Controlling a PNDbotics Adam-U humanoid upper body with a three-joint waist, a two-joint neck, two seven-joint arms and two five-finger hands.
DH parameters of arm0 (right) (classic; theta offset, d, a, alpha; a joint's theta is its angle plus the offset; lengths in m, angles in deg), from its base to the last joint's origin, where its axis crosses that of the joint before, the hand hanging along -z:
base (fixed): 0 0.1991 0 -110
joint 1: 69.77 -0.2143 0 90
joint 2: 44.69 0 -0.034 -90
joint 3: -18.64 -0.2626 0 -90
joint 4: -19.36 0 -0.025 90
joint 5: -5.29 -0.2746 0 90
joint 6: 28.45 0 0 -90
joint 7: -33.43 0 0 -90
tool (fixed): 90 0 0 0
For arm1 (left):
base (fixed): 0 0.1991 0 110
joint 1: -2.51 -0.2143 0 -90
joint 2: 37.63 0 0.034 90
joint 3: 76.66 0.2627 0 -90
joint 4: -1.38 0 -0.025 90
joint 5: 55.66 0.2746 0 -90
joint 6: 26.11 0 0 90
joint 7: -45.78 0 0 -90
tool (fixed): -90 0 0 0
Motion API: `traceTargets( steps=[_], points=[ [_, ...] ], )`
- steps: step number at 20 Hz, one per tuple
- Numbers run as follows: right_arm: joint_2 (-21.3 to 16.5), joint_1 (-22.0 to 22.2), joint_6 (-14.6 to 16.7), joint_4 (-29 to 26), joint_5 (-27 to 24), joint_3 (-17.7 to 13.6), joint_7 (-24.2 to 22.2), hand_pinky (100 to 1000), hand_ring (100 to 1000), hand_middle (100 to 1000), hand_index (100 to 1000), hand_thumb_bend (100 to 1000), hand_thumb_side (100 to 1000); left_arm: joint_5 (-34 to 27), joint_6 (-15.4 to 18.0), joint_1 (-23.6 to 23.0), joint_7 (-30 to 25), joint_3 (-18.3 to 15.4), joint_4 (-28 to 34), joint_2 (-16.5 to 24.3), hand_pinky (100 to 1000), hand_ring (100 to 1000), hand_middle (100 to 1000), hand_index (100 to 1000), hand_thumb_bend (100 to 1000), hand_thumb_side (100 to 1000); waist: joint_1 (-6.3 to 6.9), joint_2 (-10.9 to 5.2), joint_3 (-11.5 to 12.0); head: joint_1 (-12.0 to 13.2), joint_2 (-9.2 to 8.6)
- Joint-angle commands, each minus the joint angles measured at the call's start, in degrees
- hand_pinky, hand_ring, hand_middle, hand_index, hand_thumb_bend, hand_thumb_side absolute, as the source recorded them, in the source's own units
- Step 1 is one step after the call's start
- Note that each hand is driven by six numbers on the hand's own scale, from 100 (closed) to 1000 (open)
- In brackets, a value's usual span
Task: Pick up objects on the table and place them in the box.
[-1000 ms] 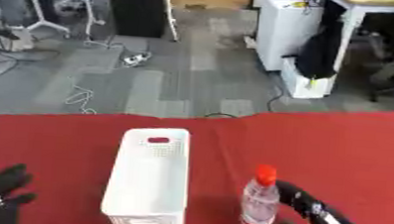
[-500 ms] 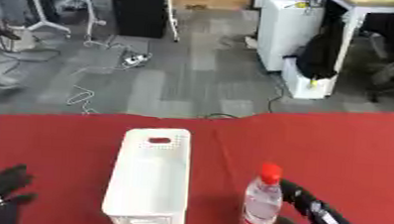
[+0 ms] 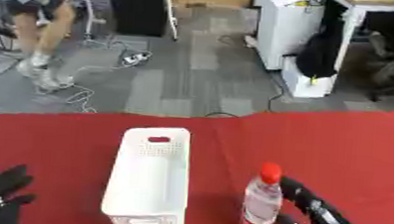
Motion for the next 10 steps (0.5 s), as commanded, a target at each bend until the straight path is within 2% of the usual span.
traceTargets(
  steps=[1,10],
  points=[
    [-0.75,-1.32,-0.54,-0.34,2.23,0.47,1.24,1000,1000,1000,1000,412,654,-0.24,0.12,0.22,-0.37,0.04,1.21,0.02,714,833,814,831,332,836,-0.09,-0.57,0.16,-0.57,-0.95],
    [-0.36,-2.24,-0.56,0.58,5.07,1.25,3.01,1000,1000,1000,1000,390,658,-0.44,0.18,0.28,-0.69,0.20,1.18,0.06,715,834,814,832,331,836,-0.30,-0.59,0.36,-0.79,-0.98]
  ],
)
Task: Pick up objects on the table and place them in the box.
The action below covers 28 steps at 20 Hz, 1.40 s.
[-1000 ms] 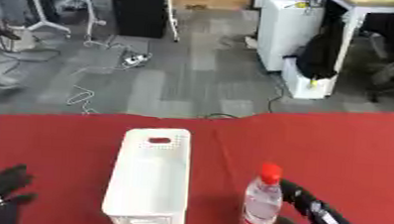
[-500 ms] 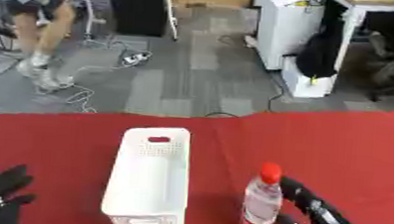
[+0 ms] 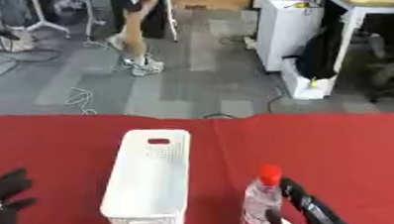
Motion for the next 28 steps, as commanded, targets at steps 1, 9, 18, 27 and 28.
traceTargets(
  steps=[1,9,18,27,28],
  points=[
    [-0.35,-0.95,0.12,-0.37,0.50,0.10,0.38,1000,1000,1000,1000,388,659,-0.34,0.12,0.29,-0.37,0.15,1.18,0.49,715,834,814,832,331,836,-0.24,-0.58,0.05,-0.70,-0.58],
    [-0.23,-1.40,0.16,0.19,1.02,0.29,0.36,1000,1000,1000,1000,382,665,-0.41,0.12,0.31,-0.52,0.22,1.23,0.45,715,835,814,832,331,836,-0.13,-0.57,0.31,-0.98,-0.64],
    [-0.08,-2.12,0.45,0.91,1.89,0.42,-0.17,1000,1000,1000,1000,372,673,-0.52,0.12,0.33,-0.73,0.35,1.27,0.39,716,835,814,832,329,838,-0.18,-0.42,0.80,-1.12,-0.71],
    [0.24,-2.73,0.67,1.69,2.36,0.49,-0.21,1000,1000,1000,1000,376,674,-0.69,0.12,0.35,-1.01,0.47,1.35,0.32,717,836,814,833,329,838,-0.11,-0.29,1.36,-1.24,-0.80],
    [0.26,-2.76,0.68,1.75,2.41,0.48,-0.26,1000,1000,1000,1000,377,672,-0.71,0.12,0.37,-1.03,0.48,1.36,0.31,717,836,814,833,329,838,-0.10,-0.27,1.41,-1.24,-0.82]
  ],
)
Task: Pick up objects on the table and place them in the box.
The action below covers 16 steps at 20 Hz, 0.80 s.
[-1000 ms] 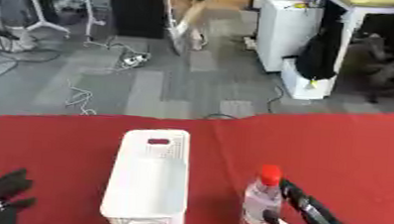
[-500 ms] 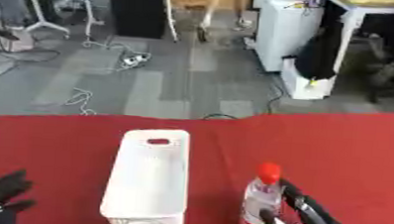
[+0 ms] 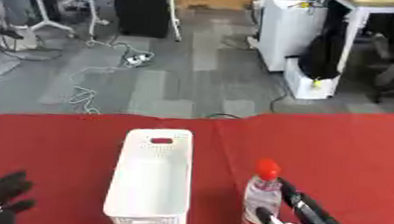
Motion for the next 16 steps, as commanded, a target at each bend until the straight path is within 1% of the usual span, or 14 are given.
traceTargets(
  steps=[1,5,9,10,11,12,13,15,16],
  points=[
    [0.02,-0.81,0.18,-0.47,0.42,-0.06,-0.15,1000,1000,1000,1000,377,671,-0.29,0.08,0.38,-0.24,0.15,1.36,0.31,717,836,814,833,329,839,-0.07,-0.58,0.24,-0.76,-0.80],
    [0.10,-0.93,0.20,-0.30,0.60,-0.08,-0.15,1000,1000,1000,1000,378,663,-0.36,0.08,0.42,-0.41,0.24,1.41,0.28,717,836,814,834,328,839,0.03,-0.52,0.51,-0.86,-0.84],
    [0.17,-0.93,0.10,-0.28,0.63,-0.18,0.79,1000,1000,1000,1000,376,631,-0.43,0.08,0.47,-0.57,0.32,1.47,0.29,717,836,814,834,327,839,0.09,-0.46,0.66,-0.98,-0.86],
    [0.18,-0.91,0.05,-0.28,0.64,-0.18,1.21,971,1000,1000,1000,376,618,-0.44,0.08,0.49,-0.60,0.34,1.48,0.29,717,836,814,834,328,839,0.10,-0.44,0.68,-1.01,-0.87],
    [0.20,-0.89,-0.03,-0.28,0.69,-0.23,1.74,917,983,1000,1000,379,597,-0.45,0.08,0.52,-0.63,0.35,1.50,0.30,718,836,814,834,327,839,0.12,-0.42,0.71,-1.04,-0.89],
    [0.16,-0.83,-0.10,-0.31,0.74,-0.24,2.30,885,956,1000,1000,381,587,-0.46,0.08,0.55,-0.65,0.35,1.51,0.31,718,836,814,834,327,839,0.14,-0.40,0.74,-1.07,-0.91],
    [0.01,-0.68,-0.15,-0.39,0.75,-0.27,2.99,818,902,1000,1000,384,563,-0.47,0.08,0.58,-0.68,0.36,1.53,0.32,718,836,814,834,328,839,0.17,-0.38,0.78,-1.09,-0.92],
    [-0.22,-0.42,-0.25,-0.55,0.77,-0.26,4.26,725,823,1000,1000,380,530,-0.48,0.07,0.60,-0.72,0.37,1.56,0.32,718,836,814,834,327,839,0.24,-0.34,0.86,-1.14,-0.94],
    [-0.30,-0.32,-0.29,-0.60,0.78,-0.24,4.82,680,784,979,1000,372,519,-0.49,0.06,0.61,-0.74,0.38,1.58,0.32,718,836,814,834,327,839,0.29,-0.32,0.90,-1.17,-0.95]
  ],
)
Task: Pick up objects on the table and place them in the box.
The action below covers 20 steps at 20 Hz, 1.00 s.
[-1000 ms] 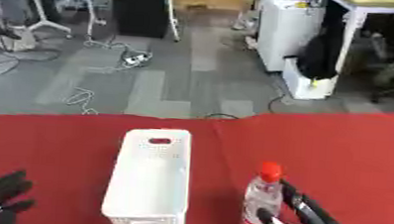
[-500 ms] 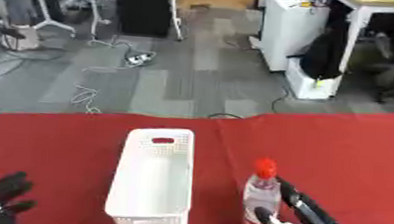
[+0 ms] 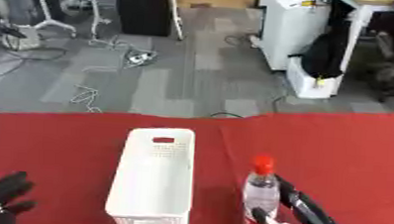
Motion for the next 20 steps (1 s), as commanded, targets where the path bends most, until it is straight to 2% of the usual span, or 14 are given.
traceTargets(
  steps=[1,5,8,10,11,13,20],
  points=[
    [-0.68,-0.24,-0.09,-0.98,0.24,-0.25,2.02,656,762,960,1000,367,513,-0.42,0.11,0.54,-0.16,0.03,1.25,0.31,718,836,814,834,327,839,0.02,-0.59,0.15,-0.70,-0.88],
    [-0.74,-0.04,-0.55,-1.04,0.02,-0.52,4.84,486,539,754,1000,324,457,-0.43,0.08,0.47,-0.18,0.00,1.28,0.24,718,835,814,834,327,839,0.21,-0.51,0.20,-0.75,-0.85],
    [-0.71,0.00,-1.50,-0.95,-0.69,-0.79,8.14,383,414,576,1000,306,408,-0.42,0.08,0.42,-0.17,-0.04,1.30,0.17,718,835,815,834,326,839,0.33,-0.41,0.26,-0.78,-0.82],
    [-0.67,0.02,-2.21,-0.95,-1.18,-1.00,10.74,364,382,534,1000,309,400,-0.41,0.08,0.40,-0.15,-0.06,1.32,0.13,718,836,815,835,326,839,0.42,-0.34,0.39,-0.78,-0.78],
    [-0.65,0.03,-2.50,-0.96,-1.36,-1.05,11.87,309,309,446,963,306,378,-0.41,0.07,0.37,-0.14,-0.08,1.33,0.11,718,835,815,835,326,839,0.46,-0.31,0.48,-0.78,-0.75],
    [-0.62,0.03,-3.07,-0.95,-1.74,-1.07,13.85,262,259,400,924,296,358,-0.41,0.06,0.35,-0.12,-0.09,1.35,0.07,718,836,815,835,326,839,0.53,-0.26,0.64,-0.80,-0.71],
    [-0.61,-0.14,-4.41,-1.20,-4.24,-1.01,18.17,157,180,361,886,253,324,-0.44,0.03,0.29,-0.10,-0.12,1.38,-0.03,718,836,815,835,326,839,0.65,-0.29,0.86,-0.81,-0.63]
  ],
)
